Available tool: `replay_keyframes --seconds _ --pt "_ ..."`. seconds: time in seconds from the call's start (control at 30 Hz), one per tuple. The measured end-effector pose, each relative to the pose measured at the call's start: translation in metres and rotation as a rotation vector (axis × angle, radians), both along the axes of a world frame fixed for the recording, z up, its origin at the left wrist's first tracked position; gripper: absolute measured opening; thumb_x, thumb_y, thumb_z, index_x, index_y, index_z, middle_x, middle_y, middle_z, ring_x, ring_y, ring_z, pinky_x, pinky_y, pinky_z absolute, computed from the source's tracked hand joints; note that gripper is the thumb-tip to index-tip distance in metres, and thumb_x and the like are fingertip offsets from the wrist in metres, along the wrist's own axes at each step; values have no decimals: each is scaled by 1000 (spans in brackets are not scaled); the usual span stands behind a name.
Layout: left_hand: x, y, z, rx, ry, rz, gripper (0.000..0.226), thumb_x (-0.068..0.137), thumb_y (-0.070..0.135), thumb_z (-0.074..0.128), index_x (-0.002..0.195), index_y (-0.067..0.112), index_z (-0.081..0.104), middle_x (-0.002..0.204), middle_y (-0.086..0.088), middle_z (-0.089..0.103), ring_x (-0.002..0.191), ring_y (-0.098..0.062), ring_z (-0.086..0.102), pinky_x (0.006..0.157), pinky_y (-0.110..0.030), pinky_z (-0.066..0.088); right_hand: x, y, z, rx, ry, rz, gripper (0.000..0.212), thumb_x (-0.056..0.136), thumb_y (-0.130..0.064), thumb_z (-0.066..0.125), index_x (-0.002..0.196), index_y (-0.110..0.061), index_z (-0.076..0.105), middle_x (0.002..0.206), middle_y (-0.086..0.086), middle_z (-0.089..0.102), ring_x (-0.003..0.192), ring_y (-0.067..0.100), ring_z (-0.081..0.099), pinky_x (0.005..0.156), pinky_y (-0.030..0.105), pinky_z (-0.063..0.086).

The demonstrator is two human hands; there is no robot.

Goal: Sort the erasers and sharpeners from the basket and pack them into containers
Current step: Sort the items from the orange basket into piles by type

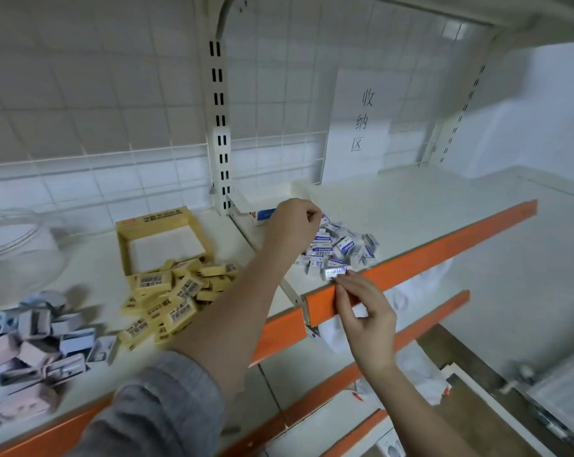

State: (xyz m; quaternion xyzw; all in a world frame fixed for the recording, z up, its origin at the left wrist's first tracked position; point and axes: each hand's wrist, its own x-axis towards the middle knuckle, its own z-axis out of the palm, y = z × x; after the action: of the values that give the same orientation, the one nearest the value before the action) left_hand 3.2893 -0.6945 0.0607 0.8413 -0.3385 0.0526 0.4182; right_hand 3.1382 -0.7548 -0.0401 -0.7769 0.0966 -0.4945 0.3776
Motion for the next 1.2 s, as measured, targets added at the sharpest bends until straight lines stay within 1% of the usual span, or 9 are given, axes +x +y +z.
replay_keyframes --seconds 0.1,0.27,0.37,0.53,0.67,0.83,0.93,1.03,1.2 --pt "-1 1 -2 15 -18 2 22 90 12 51 75 11 67 74 -9 65 75 -28 66 69 -40 54 3 -1 -3 8 -33 3 18 85 -23 56 97 -18 69 104 -19 62 108 -5 56 93 20 47" --pt "-15 45 16 -89 -115 0 19 91 13 55 94 9 73 90 -4 68 79 -11 58 77 -25 48 9 0 15 -69 15 -52 19 86 -28 57 82 -16 71 85 -21 62 85 0 59 71 36 53" --pt "-22 107 33 -83 -243 -9 16 91 15 57 96 12 72 89 0 68 80 -11 59 78 -28 48 23 21 48 -131 -49 -61 19 86 -27 59 77 -14 70 72 -13 62 71 5 56 67 31 49" --pt "-23 251 68 37 -366 240 14 90 20 59 95 19 72 84 8 64 72 -3 50 64 -9 36 73 100 108 -170 -119 174 20 86 -24 59 87 -8 71 78 -8 64 75 1 58 74 10 42" --pt "-18 372 72 61 -441 464 13 90 23 61 95 22 72 81 9 65 69 -13 55 63 -22 34 119 204 141 -192 -119 372 14 86 -20 61 88 -10 71 76 -6 65 74 6 59 65 8 43" --pt "-1 508 60 198 -436 421 32 87 39 47 94 21 72 85 8 69 70 -3 57 67 -25 43 176 345 163 -253 165 617 8 84 -15 63 85 -19 71 77 -6 68 71 9 61 66 17 45" --pt "6 571 59 293 -406 417 29 86 38 51 94 21 73 88 7 71 77 -12 64 70 -26 44 215 418 168 -388 426 755 9 83 -16 64 87 -17 73 85 -2 71 77 10 62 78 26 50" --pt "11 613 59 376 -367 451 19 84 30 59 93 22 73 87 6 71 77 -16 65 69 -28 49 249 473 161 -599 694 843 17 86 -19 65 100 -17 73 92 -10 65 86 7 58 70 7 45" --pt "13 646 53 381 -314 454 14 86 25 64 97 25 73 89 8 70 79 -14 63 71 -33 51 288 523 134 -1029 909 852 43 85 -15 64 127 -12 58 126 8 60 114 24 55 82 21 35"
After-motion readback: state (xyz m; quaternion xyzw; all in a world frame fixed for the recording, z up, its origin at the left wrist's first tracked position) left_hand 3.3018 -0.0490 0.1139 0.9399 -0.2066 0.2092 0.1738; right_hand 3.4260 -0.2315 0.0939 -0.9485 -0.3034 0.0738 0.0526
